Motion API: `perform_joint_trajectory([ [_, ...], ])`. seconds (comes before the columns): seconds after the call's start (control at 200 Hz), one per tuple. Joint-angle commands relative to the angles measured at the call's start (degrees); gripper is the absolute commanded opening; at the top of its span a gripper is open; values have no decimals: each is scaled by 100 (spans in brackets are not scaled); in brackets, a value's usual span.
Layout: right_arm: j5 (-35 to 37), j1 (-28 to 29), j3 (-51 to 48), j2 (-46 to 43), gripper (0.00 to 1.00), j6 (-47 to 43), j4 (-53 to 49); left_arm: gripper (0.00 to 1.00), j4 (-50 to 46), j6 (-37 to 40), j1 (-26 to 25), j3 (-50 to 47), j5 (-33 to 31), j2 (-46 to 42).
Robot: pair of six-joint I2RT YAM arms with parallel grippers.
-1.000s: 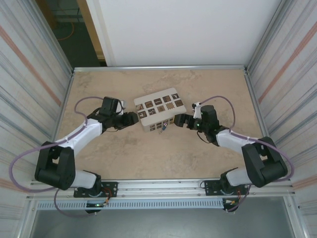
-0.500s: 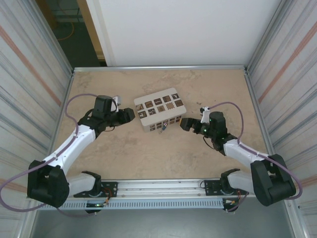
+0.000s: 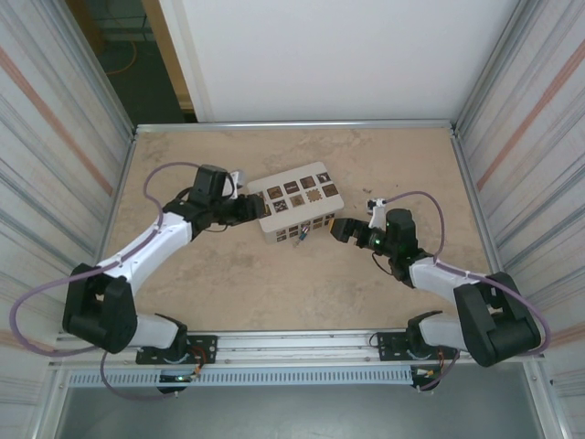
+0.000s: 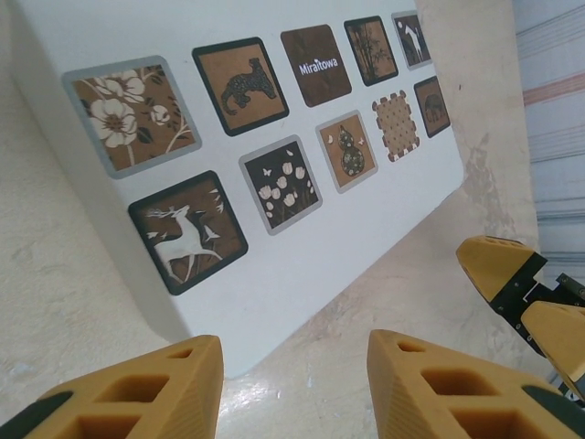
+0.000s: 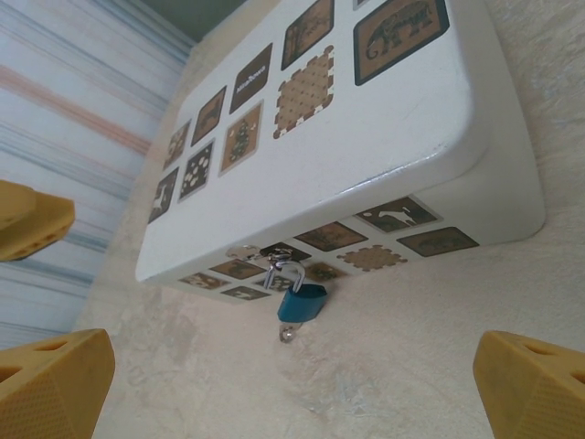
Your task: Unlock the padlock with the key
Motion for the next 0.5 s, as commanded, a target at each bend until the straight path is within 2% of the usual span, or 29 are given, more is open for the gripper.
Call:
perform_joint_trajectory([
  [0.0, -154, 62, -46, 146, 100, 43, 455, 46, 117, -52, -61, 269, 202, 201],
  [0.491, -70, 600, 265, 1185, 99, -194, 1142, 42, 572, -225, -123, 464, 551, 1109],
])
